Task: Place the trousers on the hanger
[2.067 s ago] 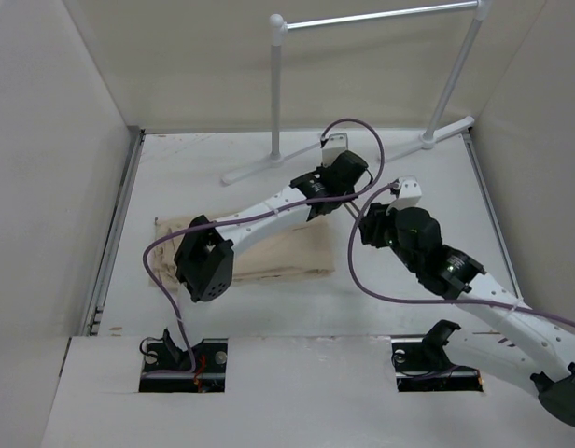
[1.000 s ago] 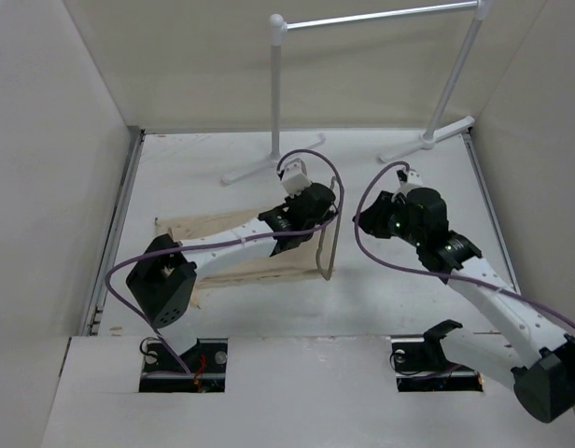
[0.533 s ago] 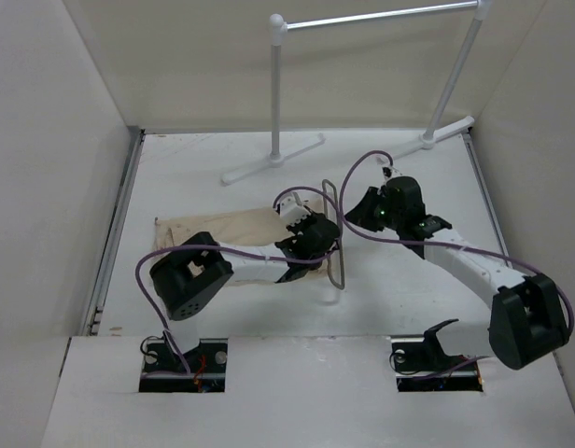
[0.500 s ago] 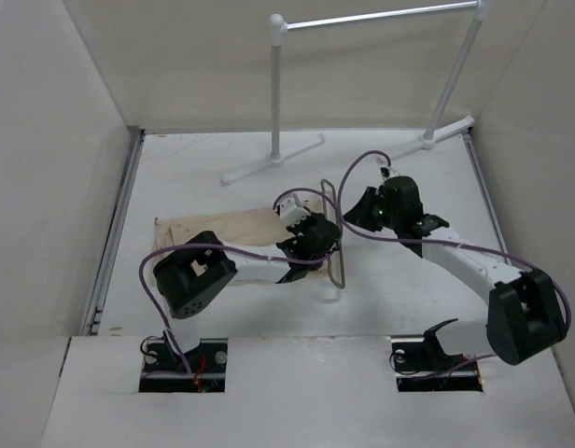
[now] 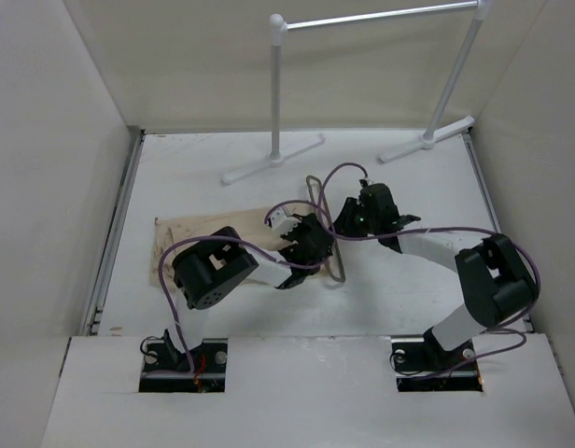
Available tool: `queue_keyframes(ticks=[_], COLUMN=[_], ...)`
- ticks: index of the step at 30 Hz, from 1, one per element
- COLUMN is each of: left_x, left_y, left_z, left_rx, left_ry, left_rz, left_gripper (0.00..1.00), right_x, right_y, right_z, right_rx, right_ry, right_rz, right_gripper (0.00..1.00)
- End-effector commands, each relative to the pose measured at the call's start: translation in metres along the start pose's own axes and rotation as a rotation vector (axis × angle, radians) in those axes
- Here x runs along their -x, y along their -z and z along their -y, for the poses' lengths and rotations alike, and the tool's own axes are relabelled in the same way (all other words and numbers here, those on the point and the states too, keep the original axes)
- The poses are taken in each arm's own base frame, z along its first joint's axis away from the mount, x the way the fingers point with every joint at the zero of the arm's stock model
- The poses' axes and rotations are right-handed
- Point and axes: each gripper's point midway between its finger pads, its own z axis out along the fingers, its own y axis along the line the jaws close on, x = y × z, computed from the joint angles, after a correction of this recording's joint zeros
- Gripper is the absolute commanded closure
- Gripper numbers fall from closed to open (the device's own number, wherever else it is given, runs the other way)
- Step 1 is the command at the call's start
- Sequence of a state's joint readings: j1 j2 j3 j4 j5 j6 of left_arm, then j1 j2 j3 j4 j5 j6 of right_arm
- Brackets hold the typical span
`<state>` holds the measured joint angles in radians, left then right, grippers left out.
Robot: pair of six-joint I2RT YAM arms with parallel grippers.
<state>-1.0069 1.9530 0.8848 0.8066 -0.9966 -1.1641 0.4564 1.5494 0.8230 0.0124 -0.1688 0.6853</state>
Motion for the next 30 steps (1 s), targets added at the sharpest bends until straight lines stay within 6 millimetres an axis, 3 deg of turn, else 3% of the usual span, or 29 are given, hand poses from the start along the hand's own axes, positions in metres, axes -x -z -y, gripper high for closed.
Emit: queue_keyframes(ticks=[1, 8, 16, 22, 30], left_x=[0.018, 0.013, 0.001, 0.008, -0.001], left_y=[-0.003, -0.006, -0.006, -0.008, -0.007], left_z=[0.013, 0.003, -0.014, -0.024, -0.025], left_rx=[-0.027, -0.019, 0.002, 0.020, 0.017], left_ry=[0.130, 0.130, 0.118, 0.112, 0.116], left_rz=[0.060, 0.032, 0.000, 0.001, -0.030], left_gripper=[1.00, 1.00, 1.00, 1.00, 1.00], right_x=[0.004, -0.010, -0.029, -0.025, -0.050], right_y=[-0.010, -0.029, -0.035, -0.012, -0.008], right_z=[-0.019, -0.012, -0.007, 0.002, 0.017], right_rx=[0.062, 0.025, -0.014, -0.070, -0.123], right_ry=[0.030, 0.036, 0.037, 0.021, 0.004], right_rz=[0.037, 0.004, -0.030, 0.001, -0.053], right_gripper=[0.64, 0.58, 0.45, 0.44, 0.46])
